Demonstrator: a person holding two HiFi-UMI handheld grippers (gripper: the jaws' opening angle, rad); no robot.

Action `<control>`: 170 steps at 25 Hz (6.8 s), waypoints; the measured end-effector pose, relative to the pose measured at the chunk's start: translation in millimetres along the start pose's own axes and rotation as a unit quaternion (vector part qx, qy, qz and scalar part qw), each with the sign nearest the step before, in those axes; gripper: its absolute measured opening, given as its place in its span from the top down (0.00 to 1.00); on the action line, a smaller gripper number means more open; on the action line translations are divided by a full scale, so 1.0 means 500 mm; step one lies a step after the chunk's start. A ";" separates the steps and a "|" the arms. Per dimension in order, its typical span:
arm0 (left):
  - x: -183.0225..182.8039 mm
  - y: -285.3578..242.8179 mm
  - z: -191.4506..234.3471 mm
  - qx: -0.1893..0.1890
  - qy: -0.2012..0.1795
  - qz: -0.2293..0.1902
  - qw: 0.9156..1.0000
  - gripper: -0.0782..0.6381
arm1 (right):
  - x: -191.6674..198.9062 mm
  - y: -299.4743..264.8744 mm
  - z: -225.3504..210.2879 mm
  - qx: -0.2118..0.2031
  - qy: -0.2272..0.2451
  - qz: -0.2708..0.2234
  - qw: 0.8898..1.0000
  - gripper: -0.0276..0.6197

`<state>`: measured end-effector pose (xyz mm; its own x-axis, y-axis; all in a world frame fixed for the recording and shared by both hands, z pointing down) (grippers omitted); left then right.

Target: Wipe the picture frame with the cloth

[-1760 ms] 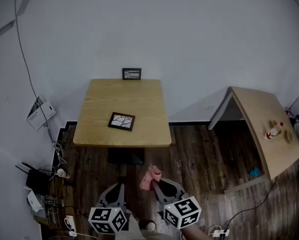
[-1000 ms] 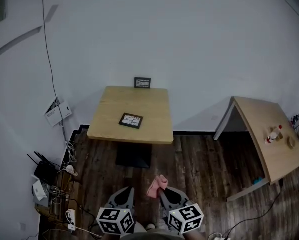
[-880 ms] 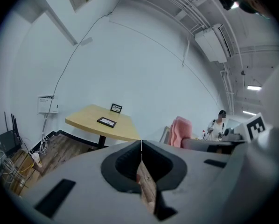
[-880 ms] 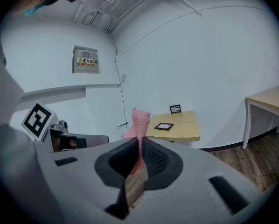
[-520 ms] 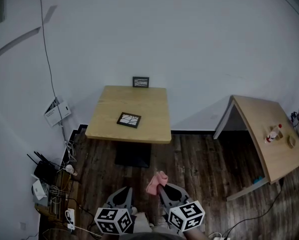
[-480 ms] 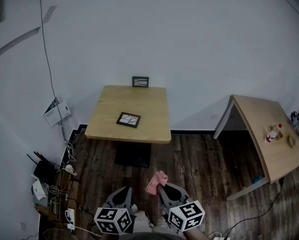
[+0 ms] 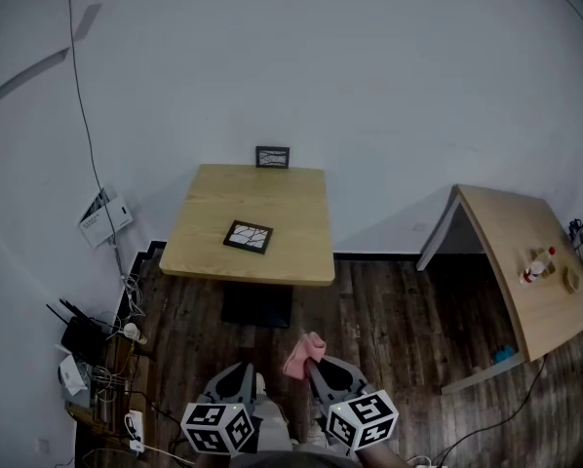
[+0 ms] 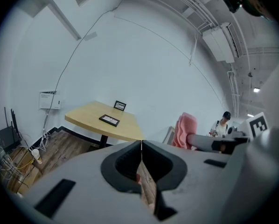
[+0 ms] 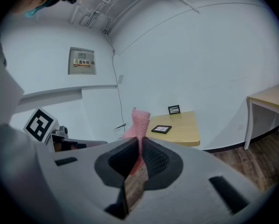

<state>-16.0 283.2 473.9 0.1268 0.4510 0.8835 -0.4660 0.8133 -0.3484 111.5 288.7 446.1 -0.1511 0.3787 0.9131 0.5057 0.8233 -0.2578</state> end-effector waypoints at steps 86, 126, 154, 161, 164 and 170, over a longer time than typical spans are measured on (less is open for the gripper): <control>-0.118 -0.828 0.605 -0.050 0.027 0.206 0.977 0.76 | -0.042 -1.105 -0.323 -0.007 -0.007 0.210 0.978 0.93; -0.118 -0.828 0.606 -0.055 0.024 0.201 0.978 0.76 | 0.019 -1.072 -0.404 0.065 0.091 0.318 0.942 0.93; -0.118 -0.828 0.607 -0.055 0.028 0.203 0.977 0.76 | -0.013 -1.027 -0.401 0.075 0.079 0.284 0.952 0.93; -0.119 -0.827 0.606 -0.056 0.027 0.201 0.978 0.76 | -0.028 -1.052 -0.337 0.043 0.061 0.263 0.962 0.93; -0.119 -0.827 0.605 -0.056 0.026 0.201 0.978 0.76 | -0.023 -1.065 -0.316 0.030 0.061 0.262 0.963 0.93; -0.120 -0.827 0.605 -0.057 0.027 0.200 0.978 0.76 | 0.001 -1.082 -0.287 0.015 0.064 0.273 0.960 0.93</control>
<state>-95.8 -191.5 659.6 0.0016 0.7581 0.6521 -0.3869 0.6018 -0.6987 -40.1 -217.2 631.3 0.2356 0.7036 0.6704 0.4555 0.5293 -0.7157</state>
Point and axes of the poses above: the fingertips, and each gripper's own axes: y backward along the fingers, z to its left, x out of its underside, the point moved 1 cm from there along y, backward along the fingers, and after that the axes turned 4 degrees about -y, right-handed, at the moved point
